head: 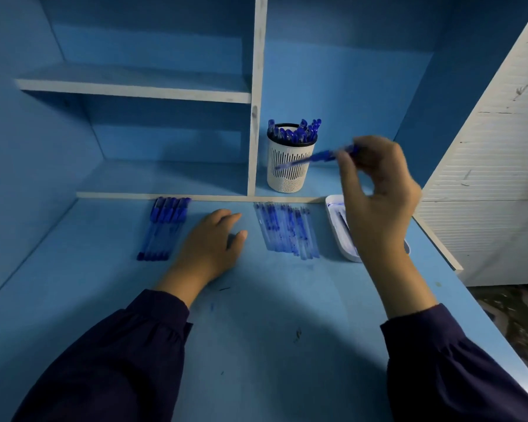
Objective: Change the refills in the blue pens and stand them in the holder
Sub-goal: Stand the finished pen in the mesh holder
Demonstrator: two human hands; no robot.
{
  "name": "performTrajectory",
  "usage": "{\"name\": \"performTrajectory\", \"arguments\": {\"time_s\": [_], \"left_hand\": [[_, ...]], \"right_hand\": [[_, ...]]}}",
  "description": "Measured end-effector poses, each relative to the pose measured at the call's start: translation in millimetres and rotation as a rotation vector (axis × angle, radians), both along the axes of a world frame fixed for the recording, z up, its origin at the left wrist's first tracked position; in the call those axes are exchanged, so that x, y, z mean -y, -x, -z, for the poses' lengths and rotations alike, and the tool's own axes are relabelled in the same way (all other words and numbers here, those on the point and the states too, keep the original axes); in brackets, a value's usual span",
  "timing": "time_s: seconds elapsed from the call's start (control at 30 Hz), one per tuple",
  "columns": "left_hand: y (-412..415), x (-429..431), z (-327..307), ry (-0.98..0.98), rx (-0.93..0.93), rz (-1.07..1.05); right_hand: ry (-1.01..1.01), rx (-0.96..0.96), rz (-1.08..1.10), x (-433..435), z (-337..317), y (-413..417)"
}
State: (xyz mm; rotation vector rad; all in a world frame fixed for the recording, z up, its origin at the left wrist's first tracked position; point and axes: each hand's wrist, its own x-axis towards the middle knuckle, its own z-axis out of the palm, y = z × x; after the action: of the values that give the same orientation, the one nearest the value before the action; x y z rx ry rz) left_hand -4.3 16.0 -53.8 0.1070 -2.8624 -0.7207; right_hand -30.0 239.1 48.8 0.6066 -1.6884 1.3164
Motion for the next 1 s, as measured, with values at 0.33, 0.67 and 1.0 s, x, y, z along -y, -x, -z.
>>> {"name": "performTrajectory", "arguments": {"time_s": [0.33,0.67,1.0], "left_hand": [[23,-2,1,-0.001,0.040,-0.026],[20,1,9,0.005,-0.042,-0.022],[13,1,7,0.003,-0.062,-0.005]], "right_hand": [[-0.074,-0.239,0.200,33,-44,73],[-0.471,0.143,0.145,46,-20,136],[-0.473,0.051,0.130,40,0,107]]}}
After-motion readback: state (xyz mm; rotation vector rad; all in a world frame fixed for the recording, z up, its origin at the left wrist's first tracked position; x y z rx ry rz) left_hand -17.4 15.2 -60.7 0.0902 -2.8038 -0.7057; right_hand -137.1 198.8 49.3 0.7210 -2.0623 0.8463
